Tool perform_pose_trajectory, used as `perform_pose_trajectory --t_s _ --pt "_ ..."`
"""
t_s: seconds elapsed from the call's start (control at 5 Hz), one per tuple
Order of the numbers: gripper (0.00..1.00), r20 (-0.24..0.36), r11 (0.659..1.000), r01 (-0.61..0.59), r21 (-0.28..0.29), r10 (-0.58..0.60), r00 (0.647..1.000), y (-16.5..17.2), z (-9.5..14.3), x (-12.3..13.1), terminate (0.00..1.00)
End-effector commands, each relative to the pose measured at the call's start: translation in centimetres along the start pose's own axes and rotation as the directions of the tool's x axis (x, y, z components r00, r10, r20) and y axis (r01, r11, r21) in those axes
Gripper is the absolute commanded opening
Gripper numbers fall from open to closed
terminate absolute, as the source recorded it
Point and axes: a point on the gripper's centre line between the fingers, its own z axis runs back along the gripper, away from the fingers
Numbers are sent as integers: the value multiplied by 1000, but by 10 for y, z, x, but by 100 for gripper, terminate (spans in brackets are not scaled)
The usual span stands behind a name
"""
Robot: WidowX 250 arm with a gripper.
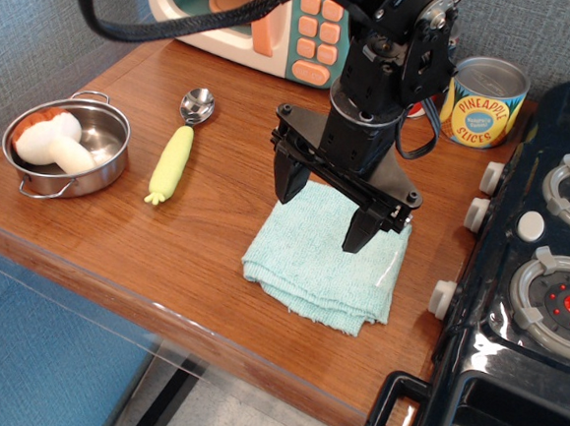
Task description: Place the spoon on the blue towel.
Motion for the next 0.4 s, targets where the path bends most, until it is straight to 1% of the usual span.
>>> perform_pose_trajectory --t_s 0.0,0.2 --pt "100 0 1000 0 0 0 1000 0 0 0 0" --pt "100 -2 997 -67 29 67 998 30 -13 0 0"
